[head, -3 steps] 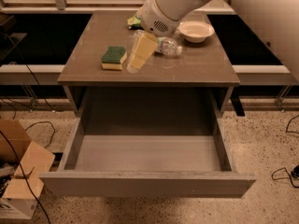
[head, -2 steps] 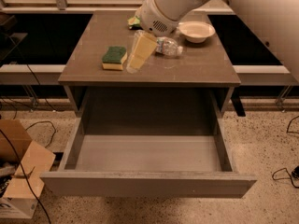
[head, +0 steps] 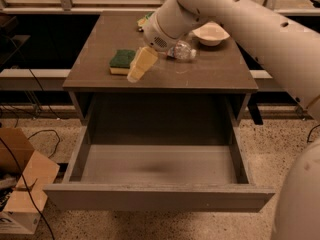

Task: Place sponge into top drawer

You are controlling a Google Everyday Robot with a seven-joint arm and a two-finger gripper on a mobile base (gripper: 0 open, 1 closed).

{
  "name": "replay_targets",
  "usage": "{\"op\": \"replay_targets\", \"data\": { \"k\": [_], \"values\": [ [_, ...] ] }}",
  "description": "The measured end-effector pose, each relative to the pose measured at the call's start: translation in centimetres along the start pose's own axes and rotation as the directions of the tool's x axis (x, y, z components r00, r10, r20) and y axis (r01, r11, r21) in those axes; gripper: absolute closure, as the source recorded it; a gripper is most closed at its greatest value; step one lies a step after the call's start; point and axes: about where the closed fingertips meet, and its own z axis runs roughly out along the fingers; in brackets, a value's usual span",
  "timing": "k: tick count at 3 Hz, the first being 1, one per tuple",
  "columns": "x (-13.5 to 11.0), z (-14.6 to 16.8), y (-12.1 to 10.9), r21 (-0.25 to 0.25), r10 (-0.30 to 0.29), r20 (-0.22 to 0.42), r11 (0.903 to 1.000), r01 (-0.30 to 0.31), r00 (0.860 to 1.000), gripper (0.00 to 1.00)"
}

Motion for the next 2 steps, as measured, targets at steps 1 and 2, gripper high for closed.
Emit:
{"op": "replay_targets", "data": {
  "k": [1,2],
  "values": [
    [2.0,4.2,-2.5,-0.02,0.076,0.066,0.997,-0.075,0.995,0.0],
    [2.7,6.9,-3.9,-0.048,0.103,0.094,0.9939,-0.099,0.99,0.0]
  ]
}}
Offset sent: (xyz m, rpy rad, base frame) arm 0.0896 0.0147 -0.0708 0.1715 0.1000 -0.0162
